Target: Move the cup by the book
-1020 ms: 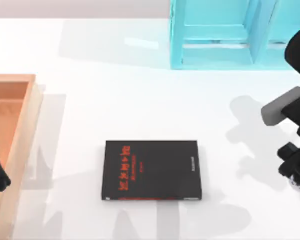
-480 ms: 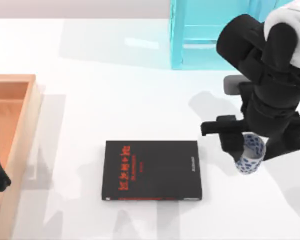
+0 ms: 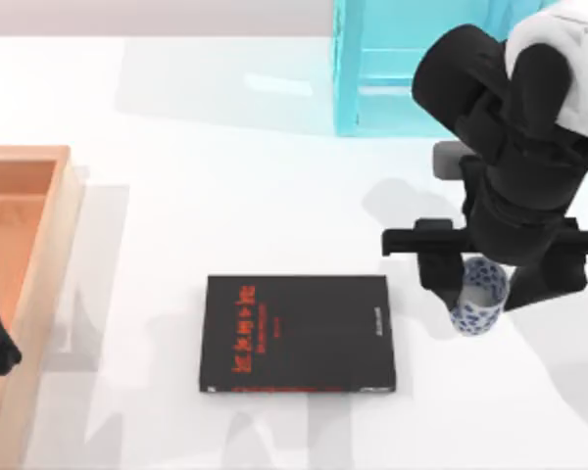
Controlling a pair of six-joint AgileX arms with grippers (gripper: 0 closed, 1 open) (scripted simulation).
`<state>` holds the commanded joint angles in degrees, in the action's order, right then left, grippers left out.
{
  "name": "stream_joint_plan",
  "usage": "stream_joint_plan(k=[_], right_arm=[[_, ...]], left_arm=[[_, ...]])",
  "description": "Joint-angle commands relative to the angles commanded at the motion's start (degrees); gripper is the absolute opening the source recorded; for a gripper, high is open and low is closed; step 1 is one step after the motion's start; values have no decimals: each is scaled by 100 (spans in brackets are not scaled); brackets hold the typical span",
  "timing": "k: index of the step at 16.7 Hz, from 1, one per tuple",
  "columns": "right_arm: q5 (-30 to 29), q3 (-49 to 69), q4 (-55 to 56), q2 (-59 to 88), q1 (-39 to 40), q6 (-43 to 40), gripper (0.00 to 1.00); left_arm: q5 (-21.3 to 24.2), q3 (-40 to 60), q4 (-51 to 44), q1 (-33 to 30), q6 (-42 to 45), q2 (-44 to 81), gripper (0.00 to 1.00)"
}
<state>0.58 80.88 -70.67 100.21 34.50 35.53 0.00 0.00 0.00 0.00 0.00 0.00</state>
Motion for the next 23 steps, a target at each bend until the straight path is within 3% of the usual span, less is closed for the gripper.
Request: stream_joint_plan(k=[8, 13, 23], right_arm=[[-12, -930, 1302, 322, 39, 3, 0], [-8, -1065, 1441, 372, 37, 11, 0], [-8, -1065, 1441, 372, 37, 11, 75]], left_arm=[[0, 0, 0, 0, 0, 0, 100], [0, 0, 0, 0, 0, 0, 100], [0, 0, 0, 0, 0, 0, 100]])
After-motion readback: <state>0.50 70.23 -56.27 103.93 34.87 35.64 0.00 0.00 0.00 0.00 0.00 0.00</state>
